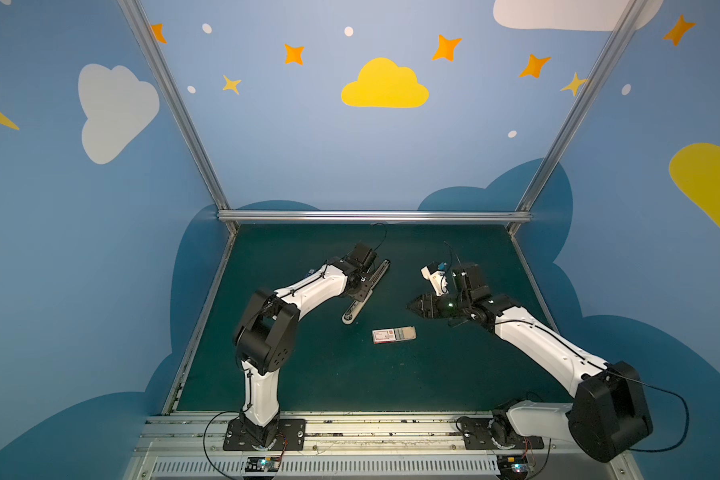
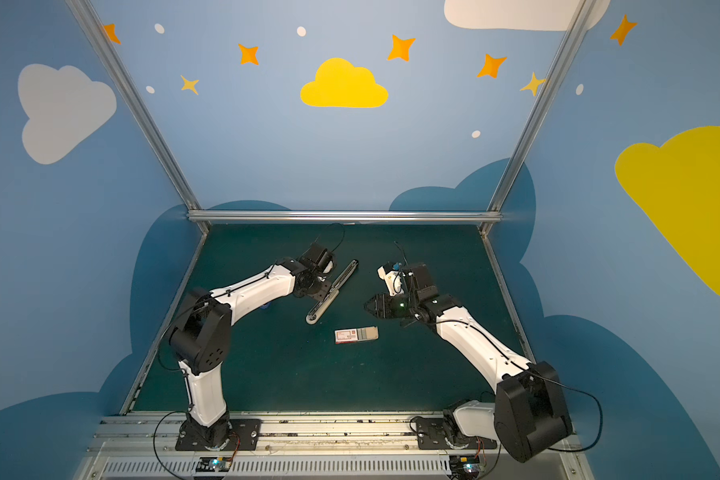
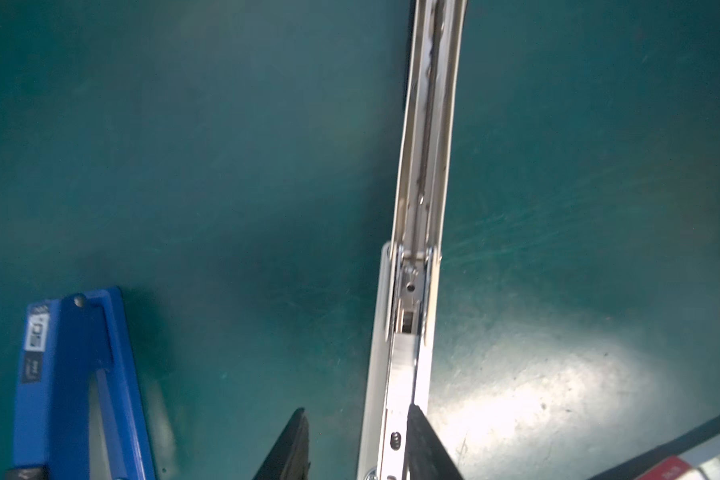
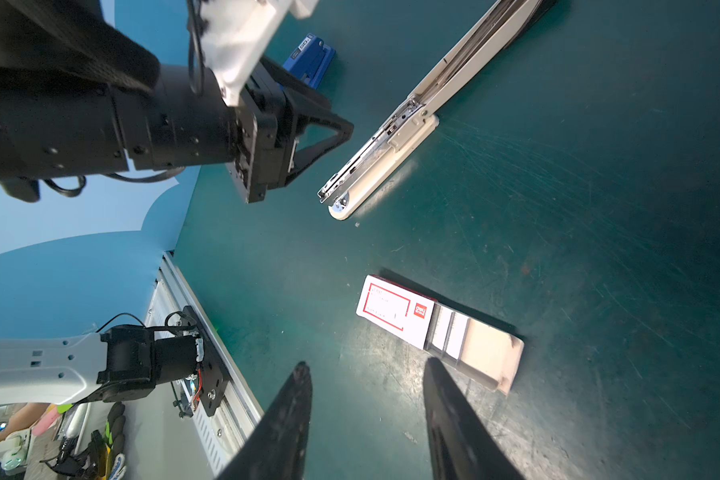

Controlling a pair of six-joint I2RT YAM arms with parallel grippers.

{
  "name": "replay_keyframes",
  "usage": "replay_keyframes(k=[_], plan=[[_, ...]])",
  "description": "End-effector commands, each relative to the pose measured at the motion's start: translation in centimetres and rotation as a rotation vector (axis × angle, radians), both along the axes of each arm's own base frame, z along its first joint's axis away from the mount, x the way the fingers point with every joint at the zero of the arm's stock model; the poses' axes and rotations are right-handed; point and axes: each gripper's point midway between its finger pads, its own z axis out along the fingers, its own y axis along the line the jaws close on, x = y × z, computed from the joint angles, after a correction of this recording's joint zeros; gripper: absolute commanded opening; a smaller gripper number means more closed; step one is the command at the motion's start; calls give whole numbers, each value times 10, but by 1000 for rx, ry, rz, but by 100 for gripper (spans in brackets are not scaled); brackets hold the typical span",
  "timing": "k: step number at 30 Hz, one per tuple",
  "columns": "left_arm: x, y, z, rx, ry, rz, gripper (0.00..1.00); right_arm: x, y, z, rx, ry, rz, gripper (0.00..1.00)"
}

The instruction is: Load the staples into the stapler

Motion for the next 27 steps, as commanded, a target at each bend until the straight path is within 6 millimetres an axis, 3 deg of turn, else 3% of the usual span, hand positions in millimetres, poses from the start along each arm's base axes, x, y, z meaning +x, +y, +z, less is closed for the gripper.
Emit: replay_keyframes(k=[1,10,27], plan=[[5,-1,-9,-9,31,4,40,-3,1,1,18,6,6,46],[16,-4,-25,-8,59,2,43,-4,-1,3,15,-1,6,46],[15,-2,-47,5,102,7,45,-6,-3,1,13,5,-1,45]])
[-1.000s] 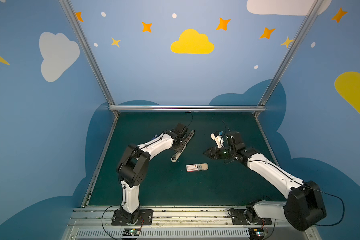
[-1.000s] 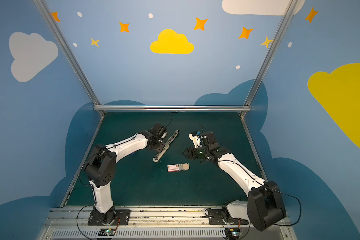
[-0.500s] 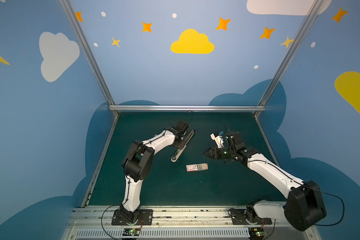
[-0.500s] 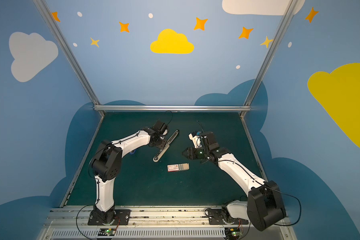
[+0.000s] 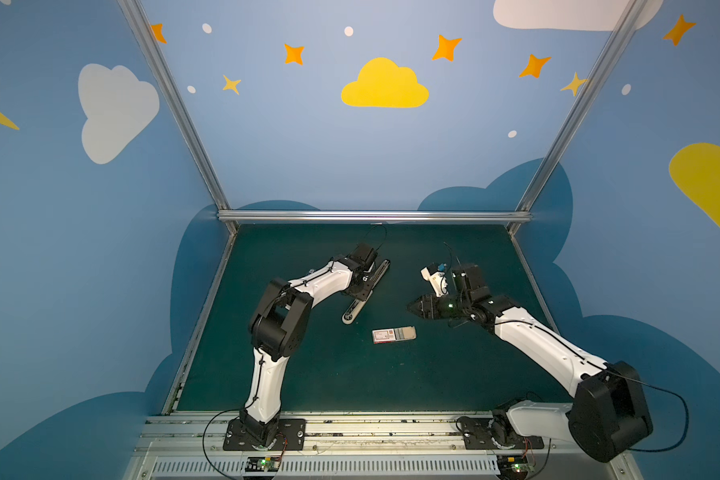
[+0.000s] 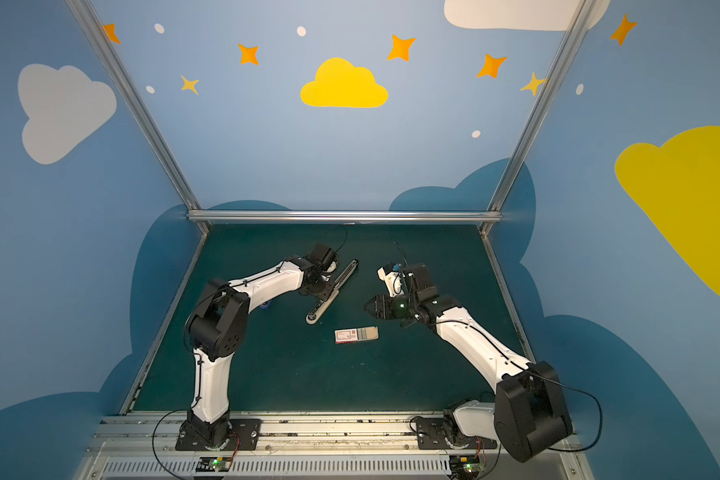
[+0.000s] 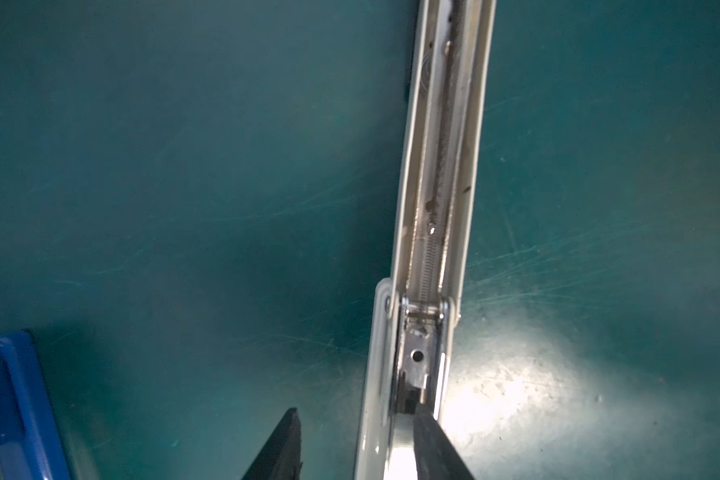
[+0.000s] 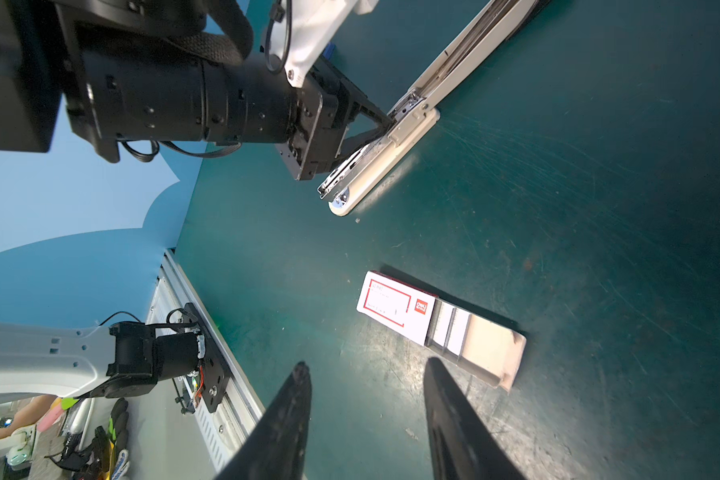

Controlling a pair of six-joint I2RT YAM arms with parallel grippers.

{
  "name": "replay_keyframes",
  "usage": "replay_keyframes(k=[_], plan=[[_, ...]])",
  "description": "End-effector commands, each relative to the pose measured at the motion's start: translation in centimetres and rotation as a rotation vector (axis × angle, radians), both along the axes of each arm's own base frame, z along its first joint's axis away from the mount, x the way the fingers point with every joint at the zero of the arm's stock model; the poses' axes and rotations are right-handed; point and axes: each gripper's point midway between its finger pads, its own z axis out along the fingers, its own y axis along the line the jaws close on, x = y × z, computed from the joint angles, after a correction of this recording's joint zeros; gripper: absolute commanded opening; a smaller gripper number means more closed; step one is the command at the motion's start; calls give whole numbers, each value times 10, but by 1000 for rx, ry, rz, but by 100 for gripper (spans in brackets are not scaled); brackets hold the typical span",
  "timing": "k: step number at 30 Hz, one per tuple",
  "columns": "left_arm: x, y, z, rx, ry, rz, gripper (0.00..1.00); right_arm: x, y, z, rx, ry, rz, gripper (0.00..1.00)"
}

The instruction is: Load the staples into the stapler

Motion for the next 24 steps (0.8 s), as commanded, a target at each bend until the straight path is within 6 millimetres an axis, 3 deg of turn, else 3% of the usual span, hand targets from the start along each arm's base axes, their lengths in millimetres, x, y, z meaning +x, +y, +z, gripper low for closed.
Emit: replay_keyframes(k=[1,24], plan=[[-1,4,-8,15,23,5,45,-3,-2,5,15,-9,-4,45],[-46,24,-15,37,73,41,39,-1,-2,1,18,-5,-12,45]])
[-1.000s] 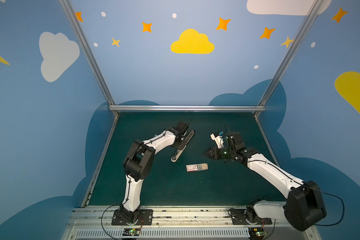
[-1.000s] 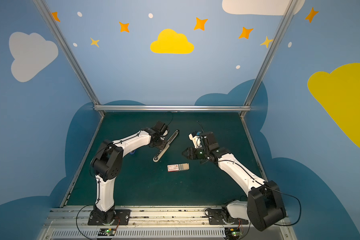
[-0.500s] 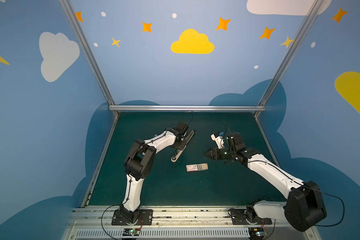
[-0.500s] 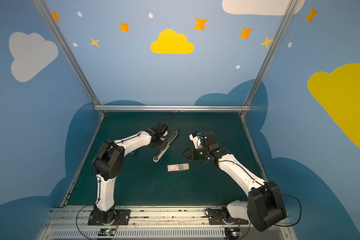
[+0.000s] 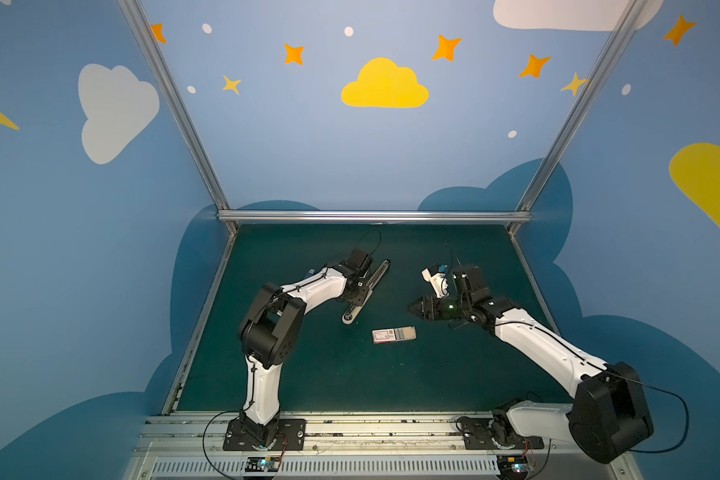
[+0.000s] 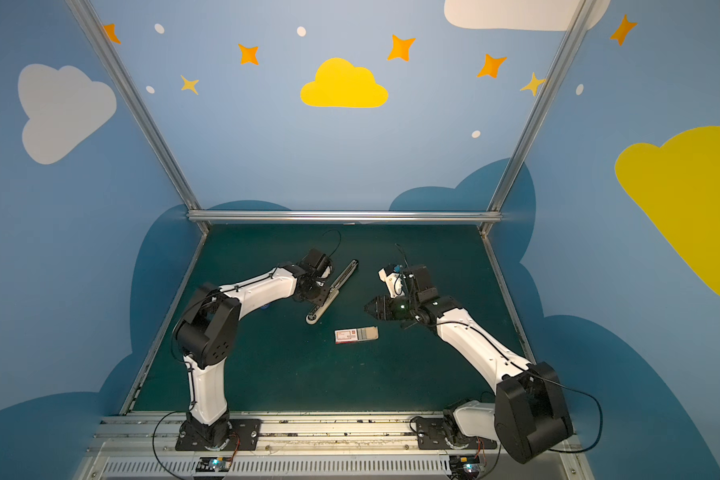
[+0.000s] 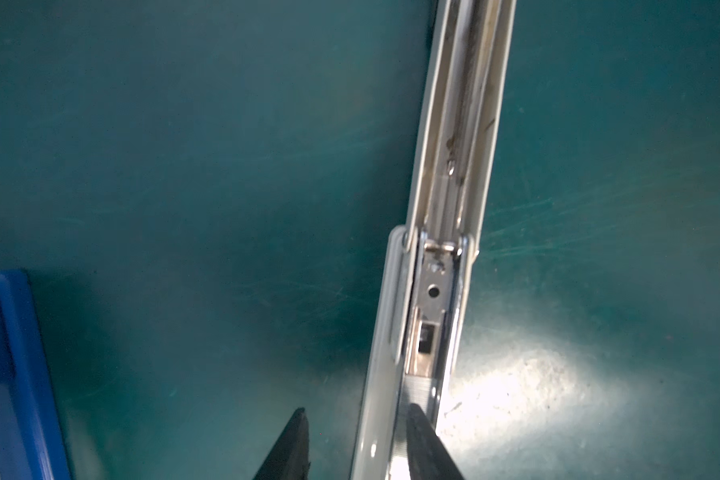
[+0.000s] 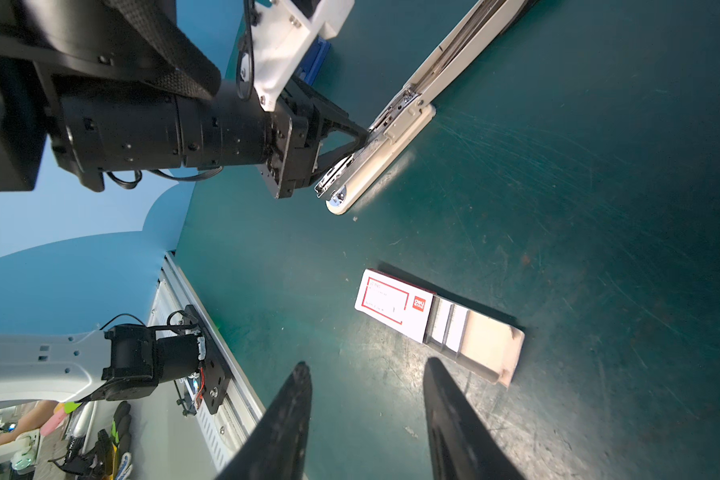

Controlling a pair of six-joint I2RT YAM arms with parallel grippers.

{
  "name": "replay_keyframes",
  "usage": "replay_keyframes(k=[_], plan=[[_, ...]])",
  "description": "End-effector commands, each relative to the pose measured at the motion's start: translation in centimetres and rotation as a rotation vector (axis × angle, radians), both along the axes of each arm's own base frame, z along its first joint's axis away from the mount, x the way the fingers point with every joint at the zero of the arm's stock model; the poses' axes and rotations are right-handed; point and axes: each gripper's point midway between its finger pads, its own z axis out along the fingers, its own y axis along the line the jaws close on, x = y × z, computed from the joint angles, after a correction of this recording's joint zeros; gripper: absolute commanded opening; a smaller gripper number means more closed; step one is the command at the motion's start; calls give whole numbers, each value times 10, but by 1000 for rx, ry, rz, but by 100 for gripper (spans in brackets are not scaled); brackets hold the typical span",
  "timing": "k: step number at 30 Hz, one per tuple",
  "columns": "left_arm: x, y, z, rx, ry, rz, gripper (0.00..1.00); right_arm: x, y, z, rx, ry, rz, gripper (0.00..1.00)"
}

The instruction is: Load the staples into the stapler

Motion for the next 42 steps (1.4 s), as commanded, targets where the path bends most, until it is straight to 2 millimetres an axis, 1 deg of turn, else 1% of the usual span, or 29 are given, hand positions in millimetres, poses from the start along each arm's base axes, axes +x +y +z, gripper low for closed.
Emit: replay_keyframes(k=[1,12,17,26,33,39,42], plan=[[-25,11,-12,55,75,-2,39,-1,-1,4,14,-15,-2,45],[-41,22,-11,78,77,27,39,0,-2,4,16,-17,-6,45],[-43,24,-1,65,56,39,39,1,-2,6,23,-16,-4,45],[-55,33,-5,90,79,60,38,-1,-3,7,29,-19,-8,45],[-66,42,-5,105,87,87,38,-1,-5,8,29,-19,-12,45],[-74,49,6,115,75,108,38,1,-3,9,36,-19,-9,45],[-78,48,15,76,62,121,39,1,-3,8,36,-16,-8,46]])
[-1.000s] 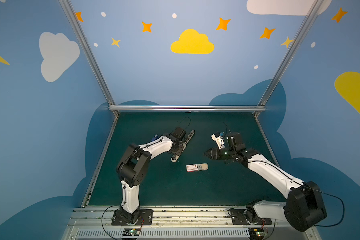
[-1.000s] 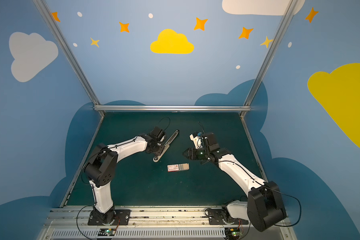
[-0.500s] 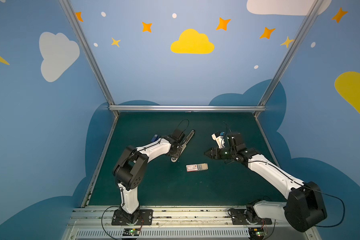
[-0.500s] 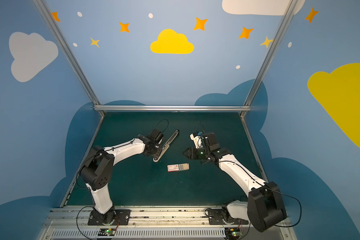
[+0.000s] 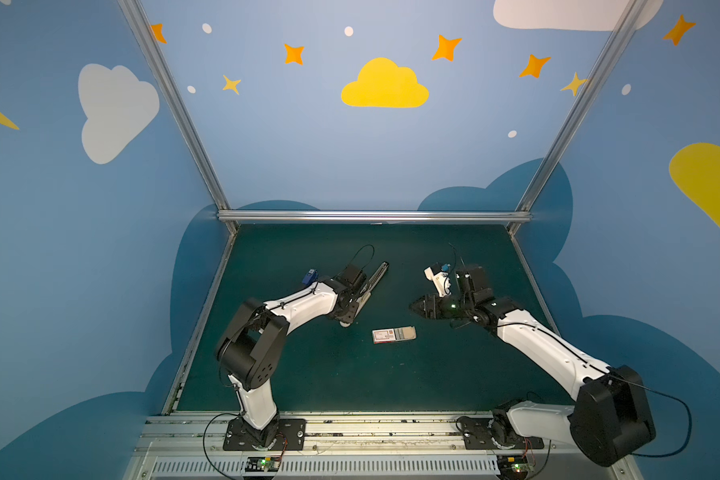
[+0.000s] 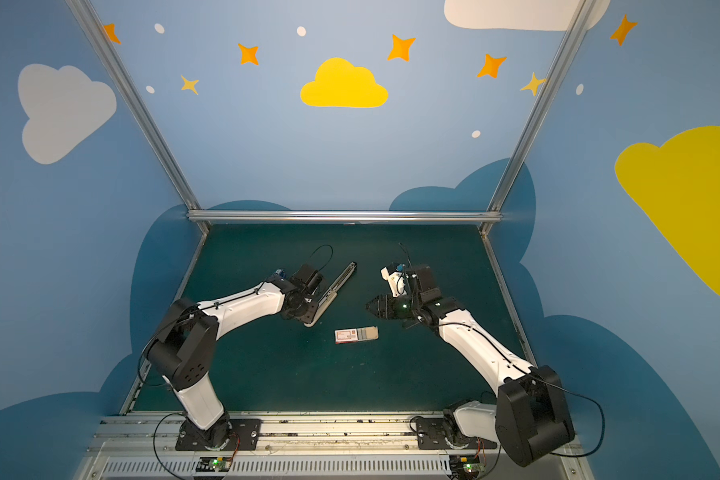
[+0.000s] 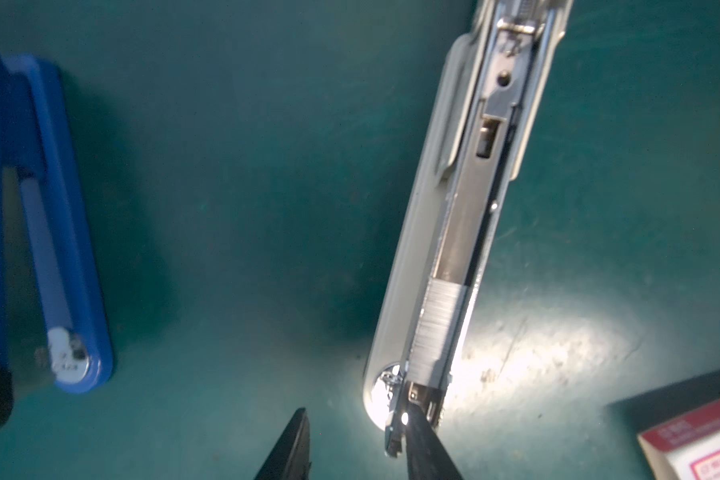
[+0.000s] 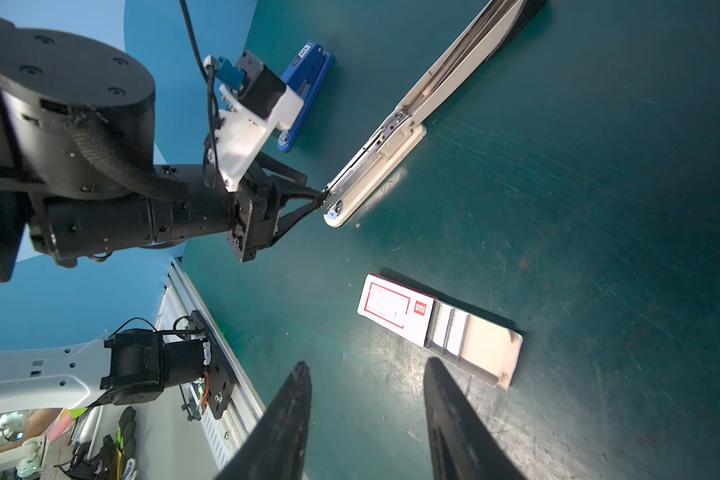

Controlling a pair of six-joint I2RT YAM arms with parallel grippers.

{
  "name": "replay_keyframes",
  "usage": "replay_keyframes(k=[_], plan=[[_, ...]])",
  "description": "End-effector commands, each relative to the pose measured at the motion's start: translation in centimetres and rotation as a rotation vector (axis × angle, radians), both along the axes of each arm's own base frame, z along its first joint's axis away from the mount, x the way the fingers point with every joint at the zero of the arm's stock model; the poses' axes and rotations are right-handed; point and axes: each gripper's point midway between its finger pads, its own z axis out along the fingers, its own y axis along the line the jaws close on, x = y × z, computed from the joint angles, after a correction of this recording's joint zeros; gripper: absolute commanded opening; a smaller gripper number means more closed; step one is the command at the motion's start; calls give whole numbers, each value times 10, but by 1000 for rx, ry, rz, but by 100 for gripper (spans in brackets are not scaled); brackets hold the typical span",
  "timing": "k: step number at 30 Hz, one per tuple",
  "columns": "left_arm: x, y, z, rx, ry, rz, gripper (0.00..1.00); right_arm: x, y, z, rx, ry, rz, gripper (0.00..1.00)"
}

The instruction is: Load the staples into the stapler

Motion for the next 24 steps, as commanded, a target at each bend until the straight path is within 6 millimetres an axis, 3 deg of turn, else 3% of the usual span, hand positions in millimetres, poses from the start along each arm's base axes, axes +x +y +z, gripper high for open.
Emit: replay_keyframes(k=[1,6,12,17,24], plan=[[-12,4,13,-20,1,28,40,0,1,4,16,-7,5,46],[-7,-14,29,-129,-59,38,46,3,3,5,23,7,8,50],[15,-35,37,-182,-95,17,54,7,6,0,34,37,-9,58],[39,-53,29,-189,-103,-14,59,9,8,-3,38,50,-7,59],[73,-69,4,-180,-90,-31,59,10,5,-5,25,53,-16,58]])
